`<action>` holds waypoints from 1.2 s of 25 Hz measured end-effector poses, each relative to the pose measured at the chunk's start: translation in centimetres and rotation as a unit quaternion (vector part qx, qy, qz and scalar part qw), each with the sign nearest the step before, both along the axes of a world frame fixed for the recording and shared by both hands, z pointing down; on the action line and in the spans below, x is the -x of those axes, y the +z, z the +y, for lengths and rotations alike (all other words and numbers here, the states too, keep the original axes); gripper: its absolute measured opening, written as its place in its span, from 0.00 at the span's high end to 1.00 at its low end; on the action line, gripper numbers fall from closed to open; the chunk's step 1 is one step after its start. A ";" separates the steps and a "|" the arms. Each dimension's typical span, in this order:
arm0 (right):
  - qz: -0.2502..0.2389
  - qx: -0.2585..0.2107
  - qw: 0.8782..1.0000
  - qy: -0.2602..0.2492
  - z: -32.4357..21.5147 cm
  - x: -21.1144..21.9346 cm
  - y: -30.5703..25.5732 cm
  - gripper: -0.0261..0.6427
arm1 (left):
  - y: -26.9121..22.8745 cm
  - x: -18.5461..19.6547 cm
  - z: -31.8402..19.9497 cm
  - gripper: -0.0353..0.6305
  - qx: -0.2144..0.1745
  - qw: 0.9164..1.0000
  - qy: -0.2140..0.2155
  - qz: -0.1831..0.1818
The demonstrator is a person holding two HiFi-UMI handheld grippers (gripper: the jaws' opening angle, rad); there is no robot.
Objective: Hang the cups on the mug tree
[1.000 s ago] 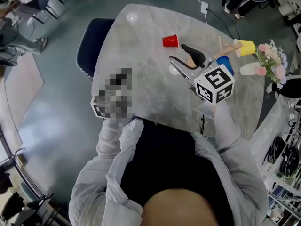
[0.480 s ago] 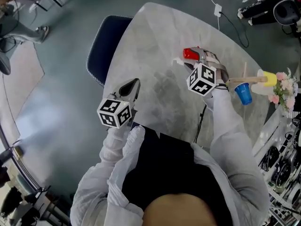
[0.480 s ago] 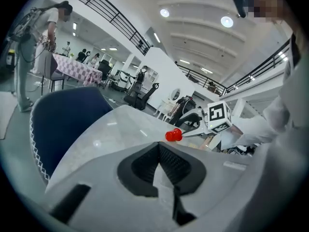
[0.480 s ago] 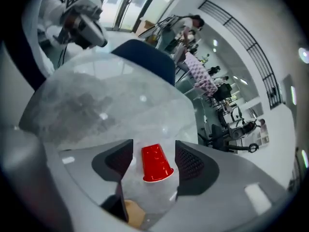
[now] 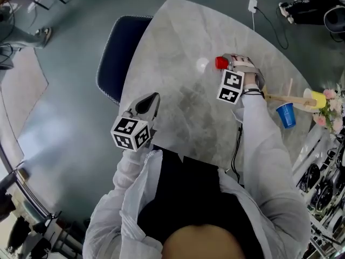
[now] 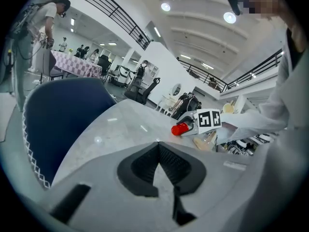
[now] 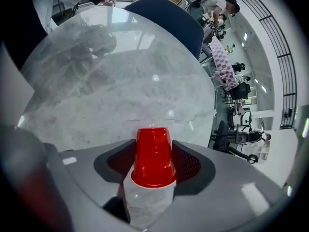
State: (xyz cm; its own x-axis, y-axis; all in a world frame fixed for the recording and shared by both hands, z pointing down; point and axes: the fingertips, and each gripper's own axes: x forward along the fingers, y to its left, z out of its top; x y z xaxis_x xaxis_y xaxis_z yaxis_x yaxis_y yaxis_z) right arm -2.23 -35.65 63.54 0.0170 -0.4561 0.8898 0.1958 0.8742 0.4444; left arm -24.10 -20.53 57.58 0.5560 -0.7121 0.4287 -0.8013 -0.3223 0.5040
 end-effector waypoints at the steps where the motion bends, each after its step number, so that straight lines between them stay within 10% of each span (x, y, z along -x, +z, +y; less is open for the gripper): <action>1: -0.002 -0.003 1.000 0.001 -0.1 0.0 0.0 0.59 | 0.2 0.0 0.1 0.95 0.002 1.000 0.001 0.000; 17: -0.166 -0.128 0.976 0.054 5.6 3.5 -12.3 0.60 | -4.8 -3.1 0.3 0.95 -0.053 0.997 0.055 0.000; 30: -0.255 -0.316 0.911 0.074 13.3 -0.9 -26.4 0.60 | -8.9 -7.8 2.3 0.95 -0.100 0.986 0.131 -0.008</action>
